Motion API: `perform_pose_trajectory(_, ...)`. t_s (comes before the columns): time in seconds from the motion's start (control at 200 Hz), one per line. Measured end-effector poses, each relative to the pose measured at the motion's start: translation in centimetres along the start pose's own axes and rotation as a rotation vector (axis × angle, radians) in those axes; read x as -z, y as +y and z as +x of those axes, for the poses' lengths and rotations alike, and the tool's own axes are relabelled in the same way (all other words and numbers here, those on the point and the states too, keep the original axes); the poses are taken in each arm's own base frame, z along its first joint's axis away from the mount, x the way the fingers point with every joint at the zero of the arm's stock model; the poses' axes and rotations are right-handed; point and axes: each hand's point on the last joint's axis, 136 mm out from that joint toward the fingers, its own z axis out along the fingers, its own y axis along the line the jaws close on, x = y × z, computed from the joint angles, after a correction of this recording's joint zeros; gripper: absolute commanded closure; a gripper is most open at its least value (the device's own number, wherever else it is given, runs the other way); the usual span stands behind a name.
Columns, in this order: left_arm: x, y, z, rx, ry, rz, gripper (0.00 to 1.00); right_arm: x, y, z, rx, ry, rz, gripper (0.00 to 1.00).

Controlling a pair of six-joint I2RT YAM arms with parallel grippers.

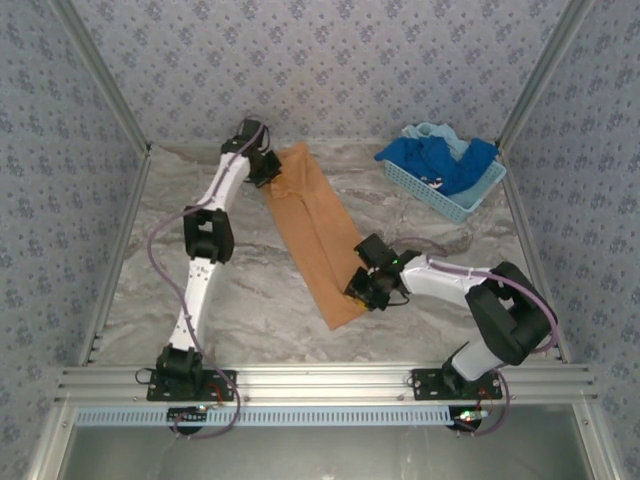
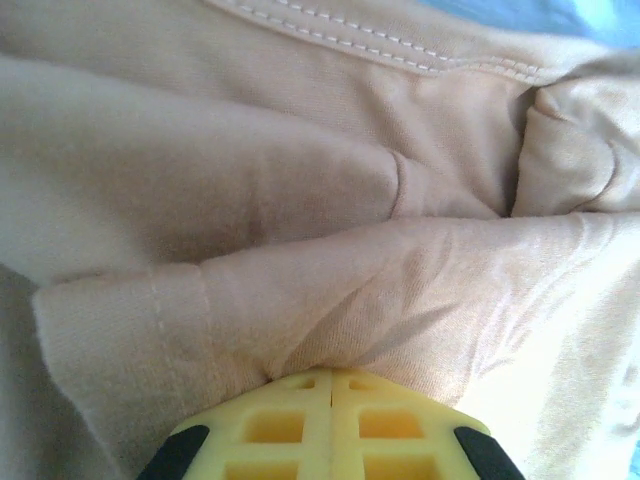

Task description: Fold and stack the t-shirts

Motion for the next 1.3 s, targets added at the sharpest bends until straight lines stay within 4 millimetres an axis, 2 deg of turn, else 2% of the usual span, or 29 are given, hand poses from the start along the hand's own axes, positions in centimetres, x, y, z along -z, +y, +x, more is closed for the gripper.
perform_pose_trajectory(0.1, -0.8, -2.3, 1.1, 0.001, 0.012, 0.069, 0.86, -1.2, 2.3, 1.4, -0.051, 0.046, -0.065, 0.65)
perform_pose_trajectory(0.205, -0.6, -3.6, 1.3, -0.01, 0.015, 0.11, 0.66, -2.0, 4.7, 2.0, -0.07, 0.08, -0.107, 0.62)
perform_pose_trajectory(0.27, 0.0, -4.3, 0.9, -0.017, 0.003, 0.132, 0.56, -2.0, 5.3, 2.1, -0.067, 0.083, -0.109, 0.59)
perform_pose_trajectory(0.33, 1.1, -4.8, 0.3, -0.025, -0.015, 0.14, 0.5, -1.6, 5.0, 2.0, -0.066, 0.08, -0.083, 0.56)
perform_pose_trajectory(0.395, 3.1, -5.2, -0.2, -0.04, -0.036, 0.126, 0.48, -0.7, 4.4, 1.7, -0.054, 0.063, -0.04, 0.53)
perform_pose_trajectory(0.46, 6.1, -5.9, -0.5, -0.064, -0.058, 0.111, 0.48, 1.4, 4.1, 0.9, -0.029, 0.024, -0.013, 0.51)
perform_pose_trajectory(0.535, 10.9, -7.0, -0.5, -0.099, -0.081, 0.097, 0.49, 4.8, 4.2, -0.4, 0.007, -0.041, -0.025, 0.5)
perform_pose_trajectory(0.605, 15.4, -7.6, 1.2, -0.135, -0.076, 0.083, 0.5, 8.1, 3.9, -1.9, 0.05, -0.118, -0.052, 0.5)
perform_pose_trajectory(0.669, 19.1, -7.5, 4.3, -0.162, -0.049, 0.079, 0.51, 10.5, 3.2, -3.3, 0.096, -0.177, -0.061, 0.5)
perform_pose_trajectory(0.709, 20.9, -6.7, 7.5, -0.159, -0.007, 0.079, 0.53, 11.3, 2.5, -3.9, 0.128, -0.199, -0.055, 0.51)
perform_pose_trajectory(0.764, 22.1, -4.7, 12.1, -0.145, 0.061, 0.088, 0.54, 11.8, 1.4, -4.7, 0.169, -0.213, -0.035, 0.51)
perform_pose_trajectory(0.819, 22.3, -1.6, 17.4, -0.103, 0.163, 0.074, 0.55, 11.4, 0.0, -5.2, 0.216, -0.206, 0.001, 0.52)
perform_pose_trajectory(0.889, 21.2, 4.1, 23.7, -0.036, 0.287, -0.005, 0.53, 10.4, -1.7, -5.1, 0.267, -0.171, 0.051, 0.52)
perform_pose_trajectory(0.969, 19.8, 9.8, 29.7, 0.034, 0.397, -0.113, 0.51, 9.0, -3.1, -4.3, 0.318, -0.11, 0.081, 0.51)
perform_pose_trajectory(1.019, 19.4, 12.4, 32.9, 0.069, 0.445, -0.164, 0.51, 8.1, -3.8, -3.9, 0.334, -0.073, 0.089, 0.51)
perform_pose_trajectory(1.079, 19.4, 14.1, 35.9, 0.086, 0.481, -0.19, 0.51, 7.0, -4.5, -3.3, 0.339, -0.029, 0.092, 0.52)
perform_pose_trajectory(1.139, 19.5, 14.6, 37.8, 0.092, 0.499, -0.186, 0.5, 6.1, -5.3, -2.9, 0.336, 0.004, 0.097, 0.51)
perform_pose_trajectory(1.299, 19.1, 12.6, 39.3, 0.111, 0.488, -0.107, 0.52, 5.1, -5.6, -2.6, 0.333, 0.039, 0.086, 0.51)
